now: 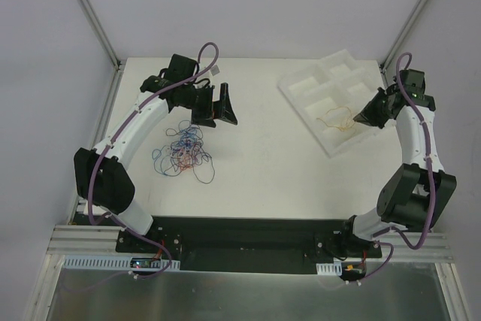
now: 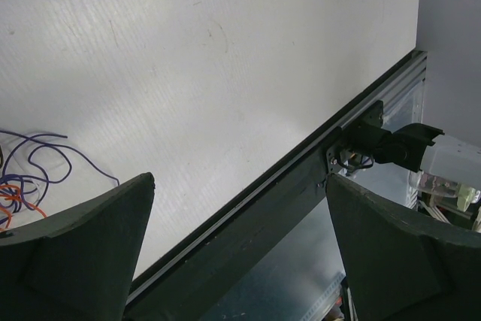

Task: Untangle the cables

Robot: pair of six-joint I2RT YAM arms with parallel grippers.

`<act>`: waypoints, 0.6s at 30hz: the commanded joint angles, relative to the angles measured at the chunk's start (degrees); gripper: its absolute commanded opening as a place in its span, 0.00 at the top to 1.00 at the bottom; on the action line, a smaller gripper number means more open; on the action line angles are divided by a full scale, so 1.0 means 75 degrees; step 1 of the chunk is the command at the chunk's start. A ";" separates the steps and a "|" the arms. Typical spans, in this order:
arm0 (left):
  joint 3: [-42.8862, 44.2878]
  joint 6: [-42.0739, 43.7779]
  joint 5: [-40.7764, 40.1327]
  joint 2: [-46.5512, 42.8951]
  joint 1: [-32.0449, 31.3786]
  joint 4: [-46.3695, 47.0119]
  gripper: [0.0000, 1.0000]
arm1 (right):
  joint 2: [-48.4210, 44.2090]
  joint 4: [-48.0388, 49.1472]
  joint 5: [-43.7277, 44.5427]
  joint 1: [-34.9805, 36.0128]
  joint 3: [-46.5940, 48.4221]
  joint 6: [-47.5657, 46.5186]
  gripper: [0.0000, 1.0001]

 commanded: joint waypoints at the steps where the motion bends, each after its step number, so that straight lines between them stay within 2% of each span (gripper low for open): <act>1: -0.0014 -0.0013 0.0023 -0.0242 0.0001 -0.0121 0.04 | 0.0281 -0.0047 0.1035 -0.0044 0.0234 -0.0424 1.00; 5: -0.0119 -0.0048 0.0024 -0.0358 0.0001 -0.0110 0.04 | 0.0505 -0.0563 0.1624 -0.0067 0.0691 -0.0729 1.00; 8: -0.0178 -0.0048 -0.0070 -0.0499 0.0001 -0.0145 0.04 | 0.0166 -0.0249 0.0748 -0.0068 0.0786 -0.0847 0.99; 11: -0.0120 -0.0083 -0.0024 -0.0476 0.0001 -0.0168 0.04 | -0.0069 -0.0352 0.0475 -0.0068 0.1089 -0.0625 1.00; 18: -0.0060 -0.0317 0.0013 -0.0487 -0.0045 -0.0168 0.05 | -0.0795 -0.1056 0.1728 -0.0079 0.1559 -0.1034 1.00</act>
